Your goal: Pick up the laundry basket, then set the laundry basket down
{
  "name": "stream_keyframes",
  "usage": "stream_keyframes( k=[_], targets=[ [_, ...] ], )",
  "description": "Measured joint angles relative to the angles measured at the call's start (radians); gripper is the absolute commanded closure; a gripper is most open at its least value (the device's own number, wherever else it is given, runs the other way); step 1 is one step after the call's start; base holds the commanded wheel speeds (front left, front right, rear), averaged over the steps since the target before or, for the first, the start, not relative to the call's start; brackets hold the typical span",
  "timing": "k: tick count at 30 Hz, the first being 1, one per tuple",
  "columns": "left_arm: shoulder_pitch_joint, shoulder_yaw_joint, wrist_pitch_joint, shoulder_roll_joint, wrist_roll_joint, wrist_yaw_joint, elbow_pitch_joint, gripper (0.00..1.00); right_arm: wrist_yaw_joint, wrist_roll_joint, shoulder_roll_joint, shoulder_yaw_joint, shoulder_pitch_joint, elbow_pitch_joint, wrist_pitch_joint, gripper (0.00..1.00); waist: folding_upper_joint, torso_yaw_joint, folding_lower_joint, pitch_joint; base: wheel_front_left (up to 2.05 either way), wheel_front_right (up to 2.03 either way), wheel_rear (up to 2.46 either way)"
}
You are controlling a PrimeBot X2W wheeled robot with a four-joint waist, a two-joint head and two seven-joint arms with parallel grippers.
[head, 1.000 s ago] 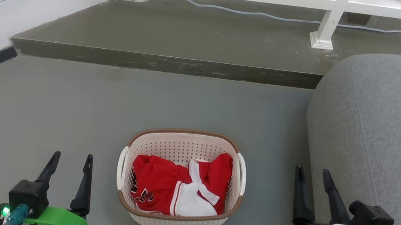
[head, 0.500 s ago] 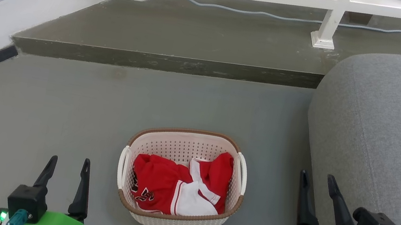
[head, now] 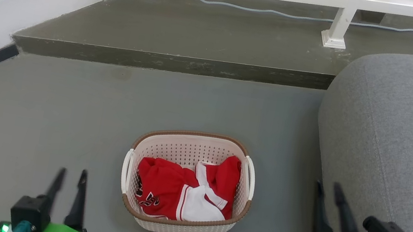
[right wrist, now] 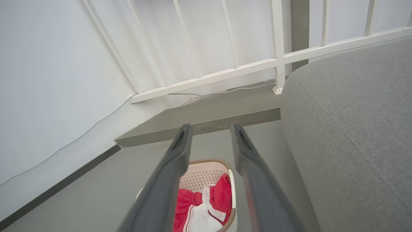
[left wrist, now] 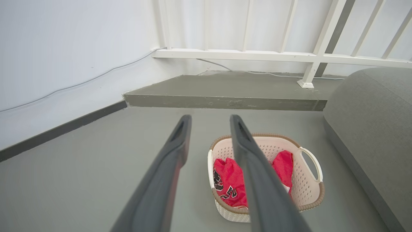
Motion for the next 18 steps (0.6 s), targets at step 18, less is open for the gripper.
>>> stream_keyframes(
  k=[18],
  targets=[
    [0.017,-0.004,0.019,-0.014,-0.142,-0.024,0.038,1.0,0.019,0.143,0.002,-0.007,0.04,0.027,0.01,1.0,0.0,-0.002,0.0,-0.002,0.0,0.0,0.0]
  ],
)
